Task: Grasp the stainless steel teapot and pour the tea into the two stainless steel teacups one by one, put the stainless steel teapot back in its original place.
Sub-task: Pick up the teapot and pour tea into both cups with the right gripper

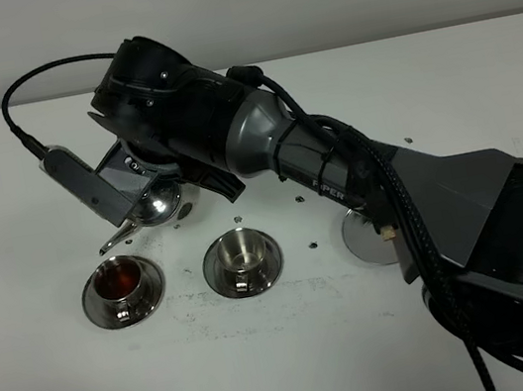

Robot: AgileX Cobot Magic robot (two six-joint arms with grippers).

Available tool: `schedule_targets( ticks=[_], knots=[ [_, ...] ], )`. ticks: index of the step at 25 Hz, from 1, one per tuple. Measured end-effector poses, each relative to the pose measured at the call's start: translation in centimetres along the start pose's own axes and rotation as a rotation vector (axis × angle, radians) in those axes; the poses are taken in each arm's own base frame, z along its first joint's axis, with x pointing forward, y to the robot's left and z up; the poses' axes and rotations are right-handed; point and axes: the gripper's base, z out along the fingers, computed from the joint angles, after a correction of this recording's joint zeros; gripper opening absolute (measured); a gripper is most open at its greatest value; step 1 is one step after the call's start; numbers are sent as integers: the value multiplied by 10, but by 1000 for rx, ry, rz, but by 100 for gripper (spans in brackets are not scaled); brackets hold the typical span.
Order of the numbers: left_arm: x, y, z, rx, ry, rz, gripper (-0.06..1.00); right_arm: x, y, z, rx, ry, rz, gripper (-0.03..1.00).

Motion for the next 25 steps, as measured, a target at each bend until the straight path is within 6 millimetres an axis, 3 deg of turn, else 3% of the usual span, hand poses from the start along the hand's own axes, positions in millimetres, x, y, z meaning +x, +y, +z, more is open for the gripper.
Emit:
schedule_targets(
  ticks=[6, 11, 14, 19, 25],
  knots=[
    [0, 0, 0, 0, 1, 0, 27, 12, -5, -33, 11, -69, 120, 19],
    [0, 0, 0, 0, 1, 0, 27, 10, -9, -67, 39, -199, 194, 19],
    [0, 0, 0, 0, 1, 0, 27, 4, -3, -73, 28, -271, 208, 19],
    [0, 0, 0, 0, 1, 0, 27, -2, 25, -71, -75, -329, 256, 19],
    [0, 0, 0, 0, 1, 0, 27, -14, 38, -76, -217, -339, 564, 19]
  ],
)
